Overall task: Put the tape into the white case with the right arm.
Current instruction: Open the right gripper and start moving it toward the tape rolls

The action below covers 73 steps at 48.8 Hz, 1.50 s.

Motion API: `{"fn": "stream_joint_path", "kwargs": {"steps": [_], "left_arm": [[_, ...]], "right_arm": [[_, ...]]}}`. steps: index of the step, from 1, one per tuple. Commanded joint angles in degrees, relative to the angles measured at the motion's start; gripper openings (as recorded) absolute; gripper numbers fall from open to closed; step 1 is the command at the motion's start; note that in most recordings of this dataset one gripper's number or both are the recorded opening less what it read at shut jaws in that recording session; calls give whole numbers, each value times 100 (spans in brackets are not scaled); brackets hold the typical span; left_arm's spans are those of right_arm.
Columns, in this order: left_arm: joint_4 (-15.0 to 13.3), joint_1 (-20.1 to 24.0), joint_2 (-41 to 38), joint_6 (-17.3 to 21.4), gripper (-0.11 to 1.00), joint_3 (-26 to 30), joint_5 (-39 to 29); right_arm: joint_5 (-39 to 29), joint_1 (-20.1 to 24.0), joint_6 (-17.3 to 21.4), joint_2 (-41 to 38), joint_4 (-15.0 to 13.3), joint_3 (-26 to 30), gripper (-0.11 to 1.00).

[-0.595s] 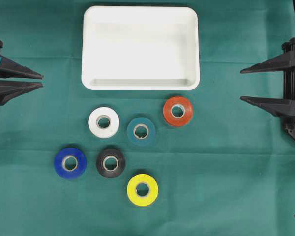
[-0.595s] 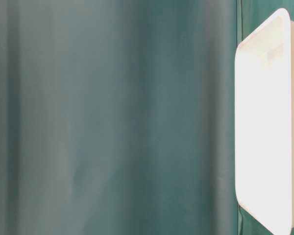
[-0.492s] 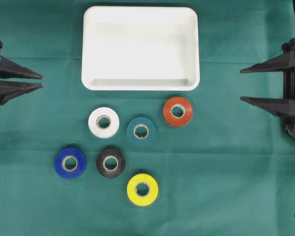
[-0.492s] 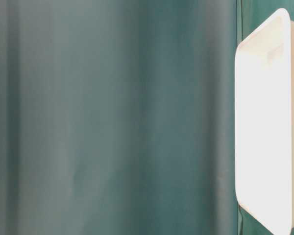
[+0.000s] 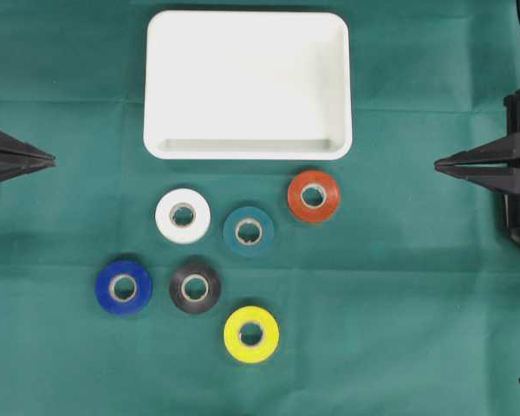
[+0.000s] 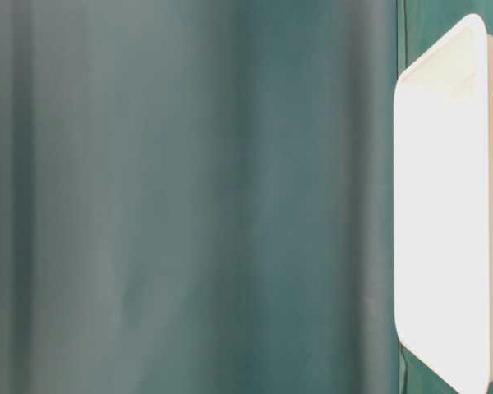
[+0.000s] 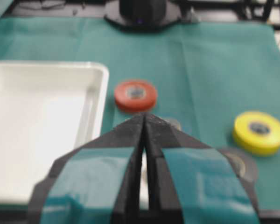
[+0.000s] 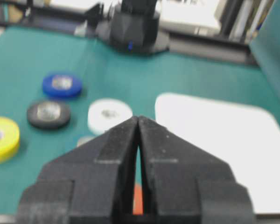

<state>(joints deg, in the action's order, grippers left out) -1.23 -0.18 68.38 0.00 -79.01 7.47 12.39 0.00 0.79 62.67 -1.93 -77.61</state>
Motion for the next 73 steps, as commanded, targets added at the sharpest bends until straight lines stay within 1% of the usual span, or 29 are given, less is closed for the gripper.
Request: {"fn": "stream_joint_path", "kwargs": {"steps": [1,10,16,19,21,24,26,28,33,35,42,59,66,73], "left_arm": [[-18,-9,167,-9,0,-26,-290],[-9,-9,448,18,0,-237,-554],[-18,-9,483,9,0,-316,-650],[-9,-9,483,0,0,-316,-677],[-9,-9,475,0,0,-316,-677],[-9,-9,483,0,0,-316,-677],[-9,-9,483,0,0,-308,-686],[-9,-9,483,-9,0,-316,-686],[-9,-9,483,-9,0,-316,-686],[-18,-9,483,-9,0,-316,-686],[-9,-9,483,0,0,-325,-686],[-18,-9,483,0,0,-334,-686],[-9,-9,483,0,0,-334,-686],[-9,-9,483,0,0,-334,-686]], "right_arm": [[-141,18,9,-35,-9,-9,-10],[-246,9,9,-62,-9,-220,-9],[-264,18,9,-79,-9,-325,-9],[-290,18,9,-88,-9,-360,-7],[-316,18,9,-105,-9,-378,-3],[-387,18,9,-141,-18,-413,5],[-475,18,9,-167,-9,-422,12],[-615,26,35,-211,-9,-422,21],[-923,35,167,-264,-9,-360,50],[-1002,35,229,-264,-18,-325,56],[-1099,35,352,-246,-18,-308,55],[-1099,53,360,-360,-18,-211,55],[-1081,88,360,-589,-35,-70,55],[-984,149,360,-967,-158,123,55]]}}
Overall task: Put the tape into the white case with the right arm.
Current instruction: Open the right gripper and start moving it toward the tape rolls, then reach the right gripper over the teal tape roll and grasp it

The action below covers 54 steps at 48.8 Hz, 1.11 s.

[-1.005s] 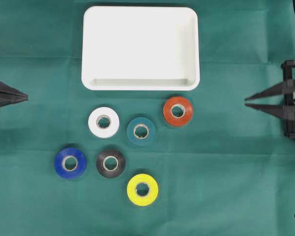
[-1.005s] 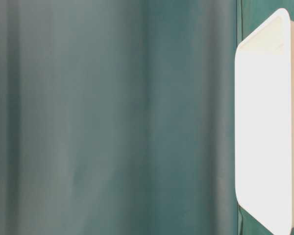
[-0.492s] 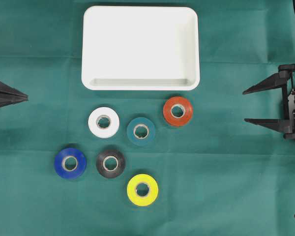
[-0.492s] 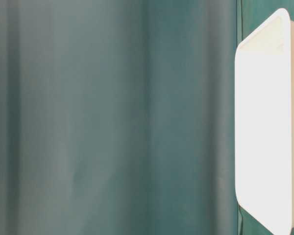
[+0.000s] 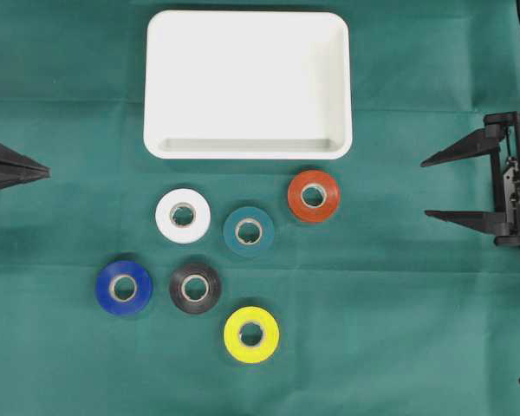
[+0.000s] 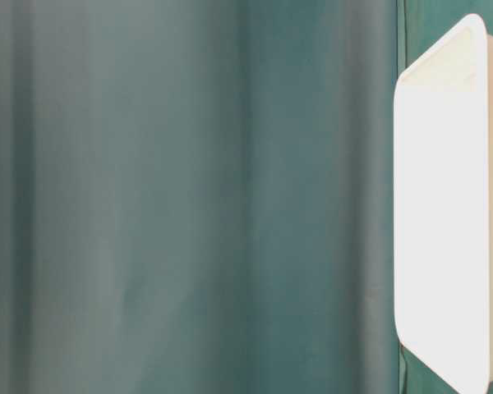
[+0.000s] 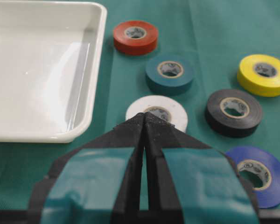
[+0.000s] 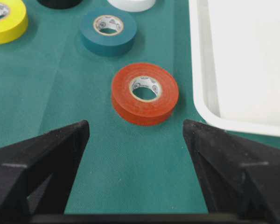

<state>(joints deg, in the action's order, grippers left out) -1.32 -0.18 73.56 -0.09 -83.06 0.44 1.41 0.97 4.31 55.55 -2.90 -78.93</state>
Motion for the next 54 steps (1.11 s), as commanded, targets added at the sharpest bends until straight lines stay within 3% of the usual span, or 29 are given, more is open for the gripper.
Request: {"fn": "stream_joint_path", "kwargs": {"steps": [1,16,35,54], "left_arm": [[0,-9,-35,9,0,70,18],[0,-9,-35,0,0,70,18],[-9,-9,-35,9,0,62,53],[-9,-9,-35,-18,0,0,53]], "right_arm": [[132,62,9,-316,-70,281,55],[703,79,9,-1406,-431,826,55],[844,70,26,-2874,-431,1758,55],[870,26,18,-4869,-431,3261,55]]}}
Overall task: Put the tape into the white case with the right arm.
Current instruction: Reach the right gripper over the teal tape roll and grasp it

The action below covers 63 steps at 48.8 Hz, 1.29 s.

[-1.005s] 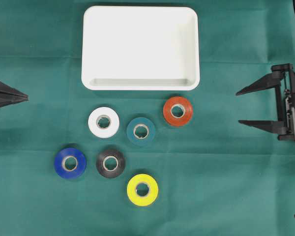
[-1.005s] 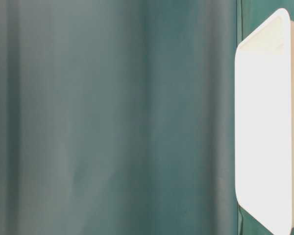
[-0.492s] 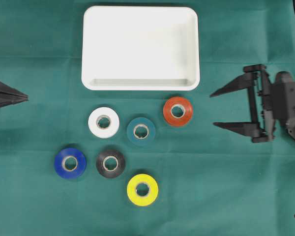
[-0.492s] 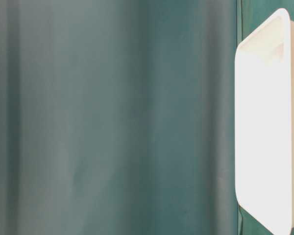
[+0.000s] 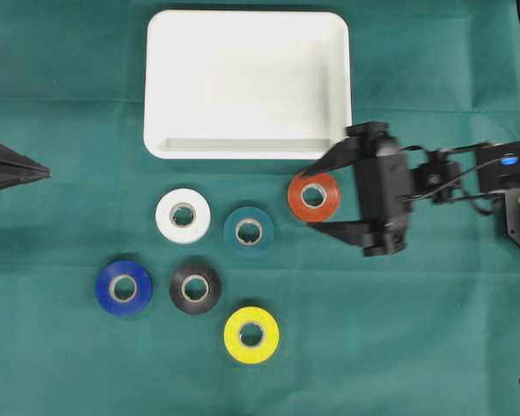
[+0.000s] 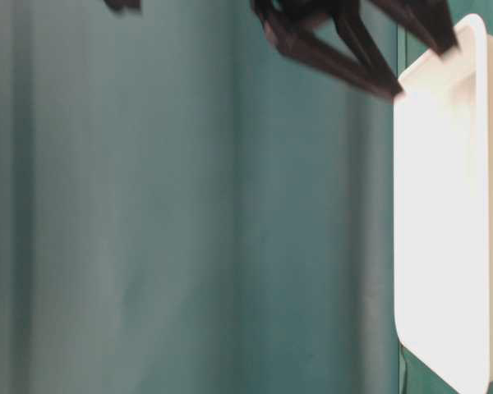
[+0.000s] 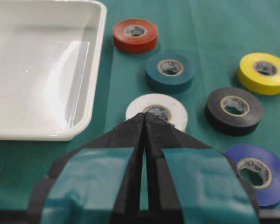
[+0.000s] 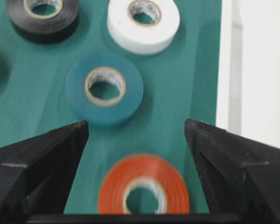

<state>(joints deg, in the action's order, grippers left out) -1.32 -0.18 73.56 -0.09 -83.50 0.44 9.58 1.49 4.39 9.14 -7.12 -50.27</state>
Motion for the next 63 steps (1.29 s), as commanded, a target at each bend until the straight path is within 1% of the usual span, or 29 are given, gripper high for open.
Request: {"fn": "stream_joint_path", "kwargs": {"steps": [1,9,19,30,41,48,63], "left_arm": [[0,-9,-35,-18,0,35,53],[-9,-9,-35,-18,0,26,44],[0,-9,-35,-18,0,-9,44],[0,-9,-35,-18,0,-26,44],[0,-9,-35,-18,0,-44,44],[-9,-9,-35,-18,0,-35,35],[-9,-9,-35,-18,0,-53,35]], "right_arm": [[53,-26,9,-316,-9,475,55],[0,-44,9,-923,-9,1099,55],[-53,-44,18,-1389,-9,1591,55],[-413,-44,26,-1547,-9,1775,55],[-1283,-9,26,-1731,-9,2021,55],[-1617,9,26,-1890,-9,2197,55],[-1934,9,35,-2092,-9,2364,55]]}}
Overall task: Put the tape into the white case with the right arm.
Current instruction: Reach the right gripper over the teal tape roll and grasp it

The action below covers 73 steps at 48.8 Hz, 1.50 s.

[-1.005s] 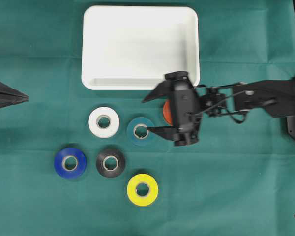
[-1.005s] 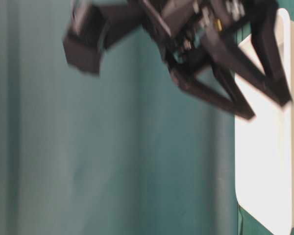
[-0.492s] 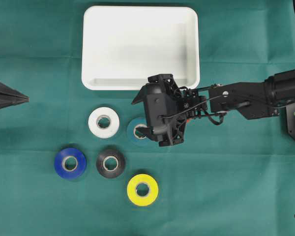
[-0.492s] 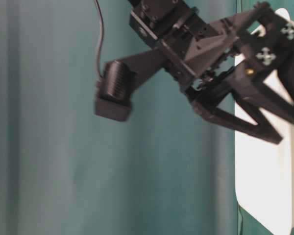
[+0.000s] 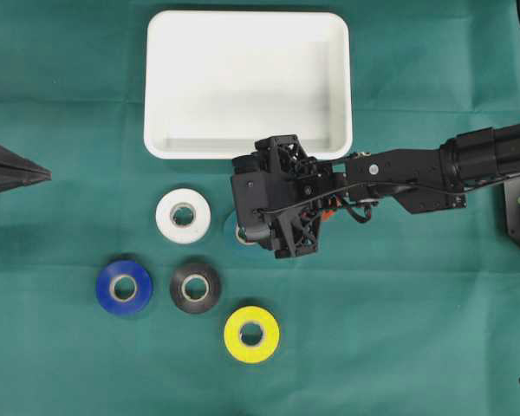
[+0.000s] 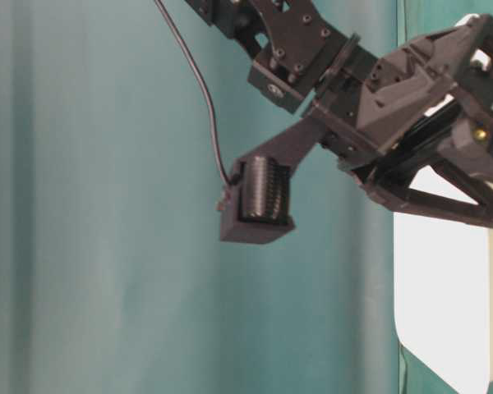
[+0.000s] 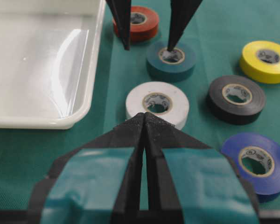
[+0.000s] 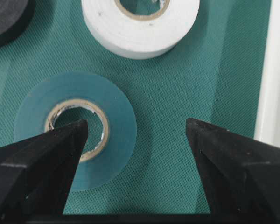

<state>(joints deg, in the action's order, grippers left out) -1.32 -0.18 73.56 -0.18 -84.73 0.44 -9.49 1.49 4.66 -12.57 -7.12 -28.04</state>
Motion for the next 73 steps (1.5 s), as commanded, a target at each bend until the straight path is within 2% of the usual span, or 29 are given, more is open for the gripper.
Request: {"fn": "stream_joint_path", "kwargs": {"steps": [1,14,25,33,36,42,47,60,73], "left_arm": [[0,-9,-35,-9,0,70,35],[-9,-9,-35,-9,0,70,35],[0,-9,-26,-9,0,70,26],[-9,-9,-26,-9,0,70,35],[0,-9,-26,-9,0,70,35],[-9,-9,-26,-9,0,70,35],[-9,-9,-26,-9,0,70,26],[-9,-9,-26,-9,0,62,35],[0,-9,-26,-9,0,70,35]], "right_arm": [[-44,9,9,70,-9,149,55],[-53,18,18,-9,-9,185,55],[-264,18,272,-325,-9,439,55],[-325,9,281,-369,-18,483,54],[-378,18,281,-369,-18,501,48],[-545,44,272,-360,-18,527,16],[-606,62,272,-360,-18,545,2],[-624,97,290,-316,-18,554,1],[-835,105,316,316,-18,554,1]]}}
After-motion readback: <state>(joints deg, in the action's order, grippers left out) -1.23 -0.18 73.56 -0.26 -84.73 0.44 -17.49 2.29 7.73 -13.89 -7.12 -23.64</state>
